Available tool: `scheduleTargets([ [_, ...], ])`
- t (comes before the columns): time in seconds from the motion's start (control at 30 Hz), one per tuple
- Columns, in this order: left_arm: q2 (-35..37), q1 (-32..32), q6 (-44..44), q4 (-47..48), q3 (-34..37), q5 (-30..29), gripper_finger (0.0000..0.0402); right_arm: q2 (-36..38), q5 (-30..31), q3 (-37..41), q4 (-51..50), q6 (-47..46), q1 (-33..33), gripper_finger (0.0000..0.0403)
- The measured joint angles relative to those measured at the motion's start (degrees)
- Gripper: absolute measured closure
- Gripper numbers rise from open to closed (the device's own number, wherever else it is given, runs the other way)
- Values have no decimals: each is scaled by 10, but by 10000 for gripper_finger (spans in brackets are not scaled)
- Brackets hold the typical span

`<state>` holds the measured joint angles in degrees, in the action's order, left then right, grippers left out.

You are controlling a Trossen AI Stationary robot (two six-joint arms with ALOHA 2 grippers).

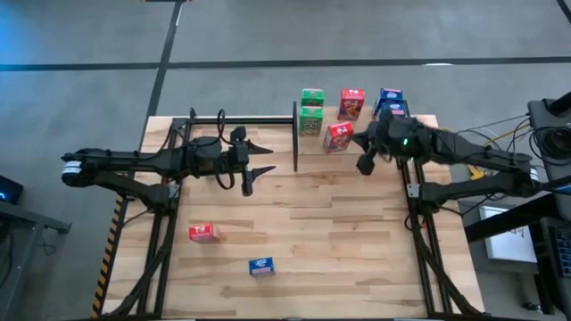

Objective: Stack cereal on shelf
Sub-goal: Put the top red cereal box on the shelf aligned with other red cereal boxes

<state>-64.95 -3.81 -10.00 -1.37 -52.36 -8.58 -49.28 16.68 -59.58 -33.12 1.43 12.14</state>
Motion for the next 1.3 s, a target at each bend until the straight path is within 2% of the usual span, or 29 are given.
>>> scheduleTargets([
  [0.23,0,0,-4,1,0,0,210,-55,-112,-99,-64,70,88,394],
  [0.43,0,0,-23,1,0,0,210,-103,-129,-174,-118,118,133,394],
  [0.57,0,0,-30,2,0,0,210,-142,-169,-206,-146,156,153,394],
  [0.73,0,0,-34,3,0,0,210,-176,-172,-235,-167,233,160,394],
  [0.87,0,0,-37,11,0,0,210,-197,-188,-270,-196,233,160,385],
  [1.0,0,0,-39,12,0,0,210,-217,-191,-299,-238,235,160,340],
  [1.13,0,0,-43,12,0,0,210,-228,-167,-307,-253,254,160,274],
  [1.3,0,0,-49,14,-1,0,210,-232,-166,-308,-253,256,160,195],
])
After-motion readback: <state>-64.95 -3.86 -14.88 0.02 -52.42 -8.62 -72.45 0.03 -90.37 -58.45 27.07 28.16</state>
